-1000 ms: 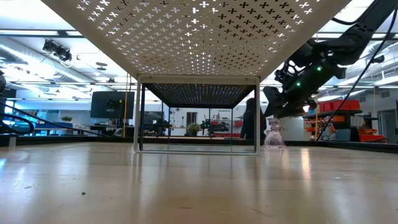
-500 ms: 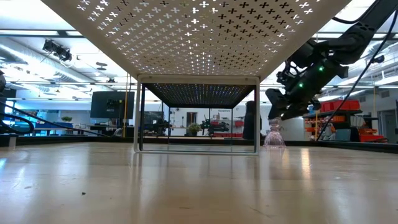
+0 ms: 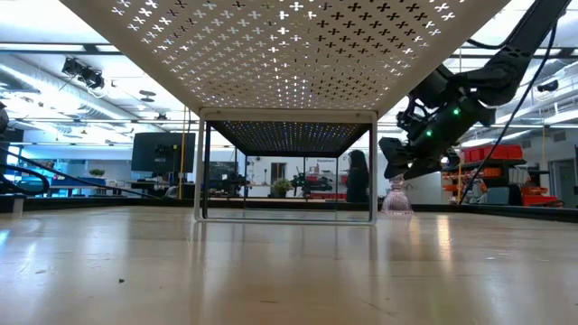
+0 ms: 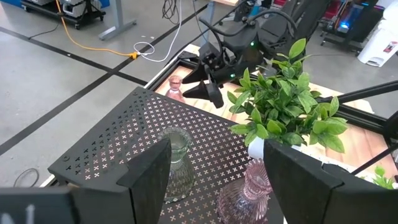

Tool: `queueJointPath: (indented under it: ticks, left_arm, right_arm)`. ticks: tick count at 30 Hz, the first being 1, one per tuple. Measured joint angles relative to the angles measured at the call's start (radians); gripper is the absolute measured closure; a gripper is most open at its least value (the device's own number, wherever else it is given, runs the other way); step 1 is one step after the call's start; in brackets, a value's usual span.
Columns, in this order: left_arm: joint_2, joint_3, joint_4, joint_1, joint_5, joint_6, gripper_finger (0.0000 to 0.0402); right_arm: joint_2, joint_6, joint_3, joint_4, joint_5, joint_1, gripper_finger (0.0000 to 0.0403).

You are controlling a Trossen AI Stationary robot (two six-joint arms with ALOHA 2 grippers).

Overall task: Pick & Place candle stick holders
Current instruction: Put the pink glass candle holder on the black shelf, then put the pink glass candle holder on the shelf

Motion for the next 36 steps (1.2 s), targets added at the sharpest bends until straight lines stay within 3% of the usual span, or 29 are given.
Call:
queueJointPath:
  ticks: [12,23,36]
  left_arm:
    - [0.0,0.0,0.0,0.0,0.0,0.0,0.0145]
    - [0.0,0.0,-0.001,0.0,0.0,-0.006,0.0145]
    - [0.0,0.0,-0.007,0.0,0.0,-0.014,0.0145]
  right_arm:
    - [0.095,0.001,0.001,0.085,-0.004,-0.032,0.0223]
    - [0.099,-0.02,0.001,0.117,-0.032,-0.031,0.0392]
    - [0.099,0.006,0.001,0.034,-0.062,-0.031,0.0309]
